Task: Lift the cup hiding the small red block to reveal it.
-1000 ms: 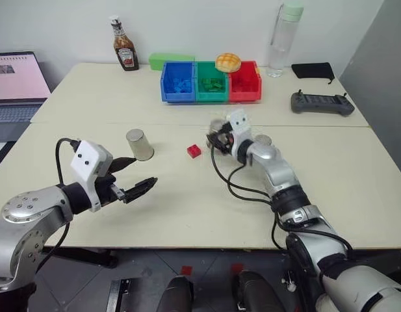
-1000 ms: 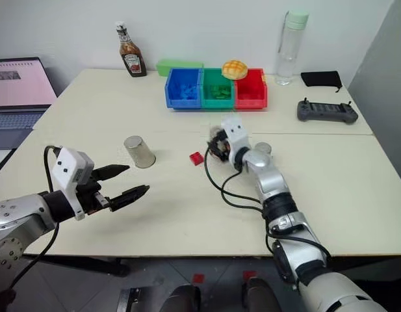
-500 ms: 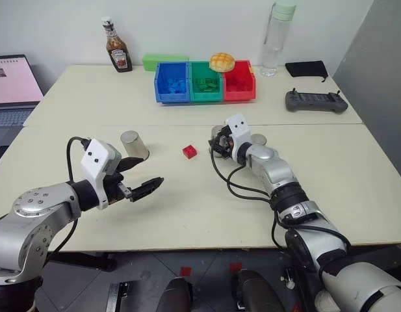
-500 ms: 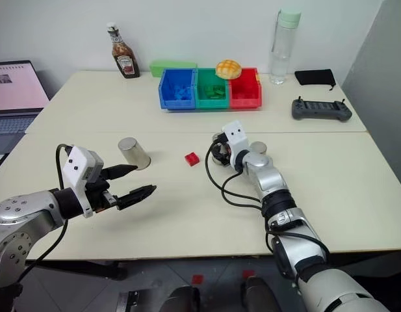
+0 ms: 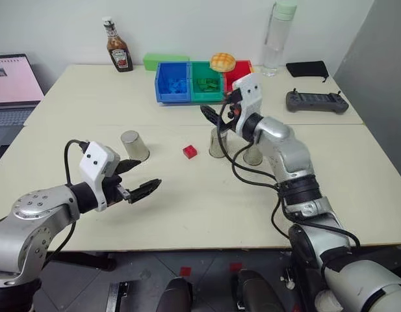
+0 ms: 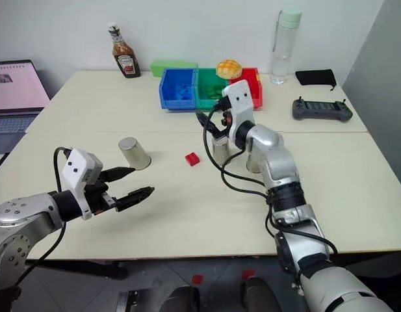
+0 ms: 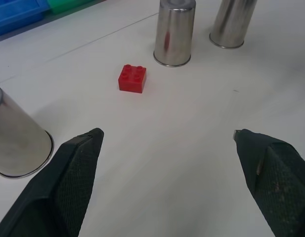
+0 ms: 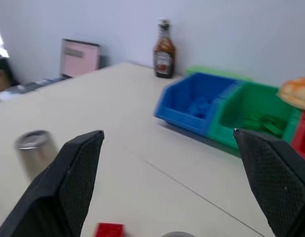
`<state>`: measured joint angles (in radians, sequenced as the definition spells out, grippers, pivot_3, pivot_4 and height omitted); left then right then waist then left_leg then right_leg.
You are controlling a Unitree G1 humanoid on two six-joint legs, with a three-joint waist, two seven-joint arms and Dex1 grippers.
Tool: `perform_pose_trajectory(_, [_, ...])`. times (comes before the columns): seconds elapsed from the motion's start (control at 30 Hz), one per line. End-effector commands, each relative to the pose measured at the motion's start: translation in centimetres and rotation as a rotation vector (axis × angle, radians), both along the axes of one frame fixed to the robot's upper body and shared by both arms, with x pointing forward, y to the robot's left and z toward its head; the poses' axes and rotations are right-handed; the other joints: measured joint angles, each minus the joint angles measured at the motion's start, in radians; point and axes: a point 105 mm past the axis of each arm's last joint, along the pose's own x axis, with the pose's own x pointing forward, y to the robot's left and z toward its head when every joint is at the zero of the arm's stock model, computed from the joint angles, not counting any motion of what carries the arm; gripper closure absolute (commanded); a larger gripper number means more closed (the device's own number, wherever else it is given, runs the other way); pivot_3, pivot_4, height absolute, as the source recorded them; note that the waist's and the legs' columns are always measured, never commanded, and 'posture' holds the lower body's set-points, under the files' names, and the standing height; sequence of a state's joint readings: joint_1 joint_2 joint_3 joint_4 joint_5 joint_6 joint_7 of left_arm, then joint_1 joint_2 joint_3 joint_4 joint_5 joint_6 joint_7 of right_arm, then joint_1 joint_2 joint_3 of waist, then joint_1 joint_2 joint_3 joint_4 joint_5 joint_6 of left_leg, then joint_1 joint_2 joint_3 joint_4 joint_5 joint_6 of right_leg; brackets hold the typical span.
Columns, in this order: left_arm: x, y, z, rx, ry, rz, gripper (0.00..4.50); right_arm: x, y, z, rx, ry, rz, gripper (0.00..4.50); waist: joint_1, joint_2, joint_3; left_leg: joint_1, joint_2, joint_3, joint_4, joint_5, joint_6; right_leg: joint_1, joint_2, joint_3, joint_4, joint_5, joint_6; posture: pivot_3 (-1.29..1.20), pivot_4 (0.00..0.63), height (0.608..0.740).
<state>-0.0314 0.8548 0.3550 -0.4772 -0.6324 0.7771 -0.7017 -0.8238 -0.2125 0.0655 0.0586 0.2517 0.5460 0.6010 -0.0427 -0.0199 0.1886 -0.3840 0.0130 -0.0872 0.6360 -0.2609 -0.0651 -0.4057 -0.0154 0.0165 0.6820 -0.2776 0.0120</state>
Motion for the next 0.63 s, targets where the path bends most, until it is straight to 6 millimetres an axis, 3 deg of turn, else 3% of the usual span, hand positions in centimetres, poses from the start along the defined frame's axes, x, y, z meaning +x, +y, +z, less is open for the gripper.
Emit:
perform_pose_trajectory(0.03, [-0.6,0.7,1.6,0.043,-0.058,0.003,0.0,-4.1,-1.2,-1.6,-0.127,0.044,0.14,0.04,0.009,0.0,0.0,0.0,0.0,0.001,0.0,0.0,0.0,0.0,-0.001,0.0,0.0,0.0,0.0,0.0,0.15,0.74])
perform_pose_trajectory(0.27, [-1.4,2.1,1.1,0.107,-0.039,0.007,0.0,-7.4,-5.9,-3.7,-0.232,0.146,0.137,0.04,0.01,0.0,0.0,0.001,-0.001,0.003,0.001,0.0,0.0,0.0,-0.002,0.0,-0.001,0.0,0.001,0.0,0.15,0.74])
perform_pose_trajectory(0.63, [-1.0,1.7,1.3,0.113,-0.067,-0.065,0.0,-8.4,-8.1,-5.9,-0.27,0.167,0.072,0.04,0.011,0.0,0.0,0.001,0.001,0.004,0.004,0.0,0.0,0.001,0.005,0.001,0.0,0.0,0.003,0.0,0.15,0.74])
